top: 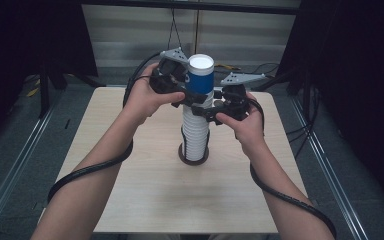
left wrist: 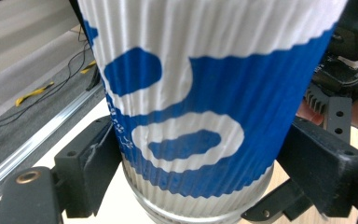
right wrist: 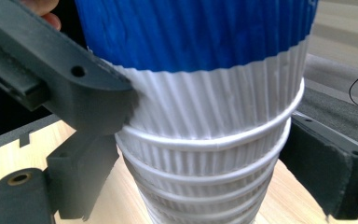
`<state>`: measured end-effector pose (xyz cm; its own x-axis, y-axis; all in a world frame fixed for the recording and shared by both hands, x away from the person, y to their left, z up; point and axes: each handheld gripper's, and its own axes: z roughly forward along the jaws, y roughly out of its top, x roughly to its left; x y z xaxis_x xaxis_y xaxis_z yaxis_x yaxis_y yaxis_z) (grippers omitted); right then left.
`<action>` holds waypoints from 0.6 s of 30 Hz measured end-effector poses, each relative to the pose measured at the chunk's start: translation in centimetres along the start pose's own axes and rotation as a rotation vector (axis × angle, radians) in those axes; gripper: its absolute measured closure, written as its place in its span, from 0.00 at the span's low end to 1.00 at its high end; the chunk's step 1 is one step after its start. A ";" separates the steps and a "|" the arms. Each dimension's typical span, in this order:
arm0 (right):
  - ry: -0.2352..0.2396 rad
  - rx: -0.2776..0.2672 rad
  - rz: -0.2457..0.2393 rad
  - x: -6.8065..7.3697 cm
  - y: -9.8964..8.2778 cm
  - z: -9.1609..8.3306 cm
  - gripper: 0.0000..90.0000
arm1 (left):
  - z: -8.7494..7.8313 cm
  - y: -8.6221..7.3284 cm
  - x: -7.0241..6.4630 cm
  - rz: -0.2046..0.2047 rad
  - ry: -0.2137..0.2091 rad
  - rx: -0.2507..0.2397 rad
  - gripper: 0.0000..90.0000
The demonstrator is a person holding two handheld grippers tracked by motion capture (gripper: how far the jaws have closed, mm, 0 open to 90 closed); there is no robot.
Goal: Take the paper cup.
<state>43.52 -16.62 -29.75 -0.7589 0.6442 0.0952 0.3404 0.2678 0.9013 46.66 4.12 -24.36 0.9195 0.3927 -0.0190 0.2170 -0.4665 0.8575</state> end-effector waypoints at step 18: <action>-0.002 0.000 -0.017 0.0 -0.1 -0.1 0.13 | -0.4 0.3 -0.1 -0.050 0.008 -0.014 0.21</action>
<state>43.45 -16.70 -29.79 -0.7637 0.6407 0.0789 0.3273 0.2789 0.9028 46.53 4.27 -23.93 0.9049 0.4218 -0.0579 0.2581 -0.4352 0.8626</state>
